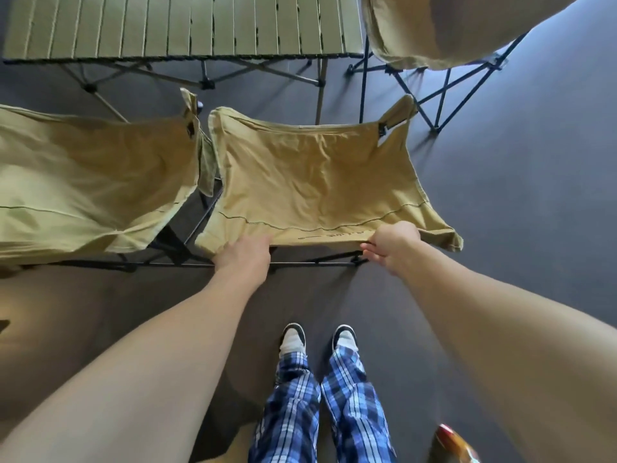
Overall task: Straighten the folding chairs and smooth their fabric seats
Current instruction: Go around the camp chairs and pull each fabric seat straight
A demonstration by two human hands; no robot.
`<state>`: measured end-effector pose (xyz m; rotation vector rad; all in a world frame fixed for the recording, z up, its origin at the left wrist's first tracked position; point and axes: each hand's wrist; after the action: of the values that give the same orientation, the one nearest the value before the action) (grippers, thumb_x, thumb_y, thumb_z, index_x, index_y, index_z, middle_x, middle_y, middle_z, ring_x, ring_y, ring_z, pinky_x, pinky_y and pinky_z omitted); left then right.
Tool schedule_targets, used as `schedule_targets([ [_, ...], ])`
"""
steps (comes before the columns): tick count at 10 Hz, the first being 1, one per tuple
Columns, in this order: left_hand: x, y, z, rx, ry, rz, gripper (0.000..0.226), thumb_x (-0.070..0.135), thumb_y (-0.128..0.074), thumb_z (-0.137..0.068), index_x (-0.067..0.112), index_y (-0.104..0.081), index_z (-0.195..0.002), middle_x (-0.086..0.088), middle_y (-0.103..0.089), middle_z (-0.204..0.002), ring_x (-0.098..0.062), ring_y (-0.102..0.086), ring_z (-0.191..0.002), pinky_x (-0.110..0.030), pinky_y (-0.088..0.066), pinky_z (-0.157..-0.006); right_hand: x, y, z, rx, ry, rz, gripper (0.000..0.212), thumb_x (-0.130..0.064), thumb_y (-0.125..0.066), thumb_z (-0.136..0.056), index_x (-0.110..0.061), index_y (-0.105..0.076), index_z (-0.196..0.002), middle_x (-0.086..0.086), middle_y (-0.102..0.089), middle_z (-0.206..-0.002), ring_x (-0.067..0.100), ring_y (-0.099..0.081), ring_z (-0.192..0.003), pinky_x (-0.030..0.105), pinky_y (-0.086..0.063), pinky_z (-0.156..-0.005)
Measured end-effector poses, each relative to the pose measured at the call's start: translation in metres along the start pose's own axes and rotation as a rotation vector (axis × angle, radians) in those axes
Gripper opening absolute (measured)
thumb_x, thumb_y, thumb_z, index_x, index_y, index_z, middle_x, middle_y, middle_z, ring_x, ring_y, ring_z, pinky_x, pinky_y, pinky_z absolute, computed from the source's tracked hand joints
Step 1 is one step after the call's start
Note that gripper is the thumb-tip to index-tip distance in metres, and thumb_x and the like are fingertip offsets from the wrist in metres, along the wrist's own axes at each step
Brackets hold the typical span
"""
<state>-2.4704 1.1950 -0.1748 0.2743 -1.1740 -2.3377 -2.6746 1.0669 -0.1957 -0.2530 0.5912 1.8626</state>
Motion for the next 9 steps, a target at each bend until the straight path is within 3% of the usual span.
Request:
schedule_targets([
  [1, 0.0, -0.006, -0.003, -0.012, -0.004, 0.01, 0.025, -0.001, -0.039, -0.09, 0.019, -0.048, -0.102, -0.015, -0.055, -0.105, -0.038, -0.055, -0.099, -0.042, -0.045, -0.082, -0.003, -0.004, -0.009, -0.004, -0.048, 0.055, 0.026, -0.003, -0.038, -0.096, -0.002, -0.053, -0.118, 0.008, -0.063, -0.103, 0.016, -0.068, -0.048, 0.021, -0.049, -0.036],
  [2, -0.002, -0.007, -0.006, -0.014, -0.001, 0.024, 0.029, -0.001, -0.038, -0.089, 0.018, -0.051, -0.107, -0.011, -0.047, -0.095, -0.035, -0.049, -0.091, -0.044, -0.047, -0.084, -0.006, -0.002, -0.006, 0.074, -0.068, 0.114, 0.033, -0.007, -0.044, -0.088, -0.004, -0.049, -0.121, 0.011, -0.07, -0.104, 0.02, -0.072, -0.052, 0.023, -0.048, -0.039],
  [3, -0.002, -0.004, -0.008, -0.014, 0.0, 0.013, 0.035, -0.002, -0.038, -0.088, 0.019, -0.054, -0.112, -0.013, -0.053, -0.099, -0.037, -0.053, -0.096, -0.043, -0.047, -0.084, -0.012, -0.003, -0.004, 0.009, -0.018, 0.155, 0.021, -0.007, -0.052, -0.089, -0.01, -0.05, -0.11, 0.011, -0.066, -0.101, 0.019, -0.067, -0.064, 0.026, -0.053, -0.053],
  [4, -0.007, -0.001, -0.011, -0.027, 0.009, 0.004, 0.036, -0.001, -0.038, -0.088, 0.021, -0.053, -0.112, -0.015, -0.057, -0.107, -0.038, -0.054, -0.098, -0.045, -0.049, -0.086, -0.018, -0.006, -0.002, -0.009, -0.037, 0.205, 0.024, -0.006, -0.046, -0.091, -0.008, -0.051, -0.114, 0.01, -0.066, -0.107, 0.02, -0.07, -0.067, 0.025, -0.053, -0.051],
  [5, -0.011, 0.003, -0.011, -0.055, 0.038, 0.006, 0.023, 0.004, -0.038, -0.091, 0.02, -0.05, -0.102, -0.014, -0.057, -0.108, -0.036, -0.051, -0.095, -0.045, -0.048, -0.083, -0.019, -0.009, -0.001, 0.049, -0.081, 0.272, 0.039, -0.012, -0.044, -0.088, -0.006, -0.047, -0.127, 0.012, -0.067, -0.111, 0.023, -0.071, -0.05, 0.027, -0.049, -0.04],
  [6, -0.015, 0.009, -0.006, -0.067, 0.047, 0.032, 0.017, 0.021, -0.037, -0.098, 0.019, -0.054, -0.103, -0.012, -0.058, -0.11, -0.031, -0.05, -0.095, -0.041, -0.045, -0.076, -0.022, -0.017, 0.025, -0.002, -0.056, 0.387, 0.037, -0.032, -0.051, -0.088, -0.008, -0.054, -0.116, 0.013, -0.068, -0.098, 0.026, -0.07, -0.054, 0.026, -0.048, -0.054],
  [7, -0.021, 0.023, 0.006, -0.055, 0.061, 0.065, 0.028, 0.032, -0.035, -0.1, 0.023, -0.058, -0.113, -0.009, -0.061, -0.114, -0.031, -0.054, -0.101, -0.04, -0.046, -0.08, -0.029, -0.035, 0.05, -0.086, 0.013, 0.484, 0.036, -0.044, -0.05, -0.09, -0.01, -0.056, -0.1, 0.011, -0.068, -0.095, 0.027, -0.07, -0.067, 0.028, -0.05, -0.062],
  [8, -0.037, 0.038, 0.026, 0.018, 0.123, 0.142, 0.029, 0.03, -0.038, -0.099, 0.027, -0.06, -0.119, -0.008, -0.06, -0.118, -0.032, -0.056, -0.102, -0.038, -0.045, -0.078, -0.042, -0.061, 0.077, -0.156, 0.129, 0.594, 0.03, -0.038, -0.05, -0.092, -0.009, -0.053, -0.085, 0.01, -0.068, -0.091, 0.026, -0.069, -0.068, 0.031, -0.054, -0.067],
  [9, -0.073, 0.049, 0.064, 0.059, 0.218, 0.227, 0.028, 0.03, -0.038, -0.098, 0.028, -0.06, -0.115, -0.008, -0.061, -0.116, -0.031, -0.056, -0.095, -0.039, -0.048, -0.077, -0.053, -0.095, 0.112, -0.231, 0.234, 0.717, 0.028, -0.032, -0.05, -0.092, -0.005, -0.054, -0.086, 0.011, -0.069, -0.091, 0.025, -0.067, -0.067, 0.03, -0.054, -0.063],
])
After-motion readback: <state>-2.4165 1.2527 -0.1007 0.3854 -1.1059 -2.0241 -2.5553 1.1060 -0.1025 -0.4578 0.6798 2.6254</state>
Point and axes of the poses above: each hand's wrist, its own z-axis away from the middle knuckle, its own y-axis out of the back of the hand, x = y × z
